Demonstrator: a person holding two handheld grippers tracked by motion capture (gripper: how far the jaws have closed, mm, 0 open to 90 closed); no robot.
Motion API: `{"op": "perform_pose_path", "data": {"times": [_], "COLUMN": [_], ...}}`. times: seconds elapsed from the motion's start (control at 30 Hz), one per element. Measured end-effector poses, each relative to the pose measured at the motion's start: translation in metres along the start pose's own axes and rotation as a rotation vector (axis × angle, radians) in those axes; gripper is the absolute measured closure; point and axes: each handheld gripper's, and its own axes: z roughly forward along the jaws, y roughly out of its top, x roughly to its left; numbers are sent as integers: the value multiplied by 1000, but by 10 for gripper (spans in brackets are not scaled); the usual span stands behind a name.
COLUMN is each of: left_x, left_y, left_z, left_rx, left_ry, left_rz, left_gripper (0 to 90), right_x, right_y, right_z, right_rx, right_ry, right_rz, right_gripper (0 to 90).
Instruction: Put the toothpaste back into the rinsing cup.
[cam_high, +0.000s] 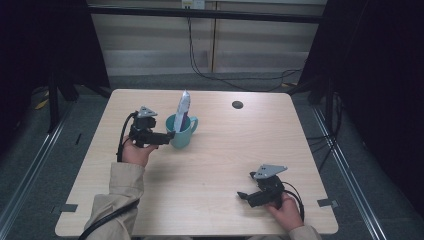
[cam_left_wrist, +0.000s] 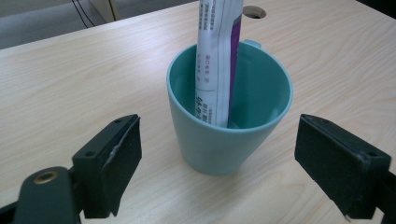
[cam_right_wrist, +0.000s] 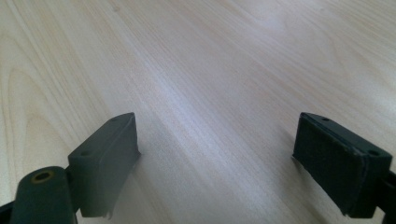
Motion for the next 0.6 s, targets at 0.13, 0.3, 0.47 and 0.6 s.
{"op": "perform_pose_path", "data": {"times": [0.13, 0.3, 0.47, 0.6], "left_x": [2, 2, 1, 2], "left_y": [-5, -12, -17, -23], "left_z": [-2, -2, -2, -2], "left_rx": [12, 13, 18, 21], "left_ry": [-2, -7, -10, -16], "left_rz": [8, 9, 5, 6], "left_gripper": [148, 148, 148, 148], "right_x": [0, 0, 0, 0], "right_y": [0, 0, 0, 0], "right_z": [0, 0, 0, 0], "right_rx": [0, 0, 0, 0], "right_ry": [0, 0, 0, 0], "right_rz": [0, -1, 0, -1], "right_gripper": [129, 129, 129, 129]}}
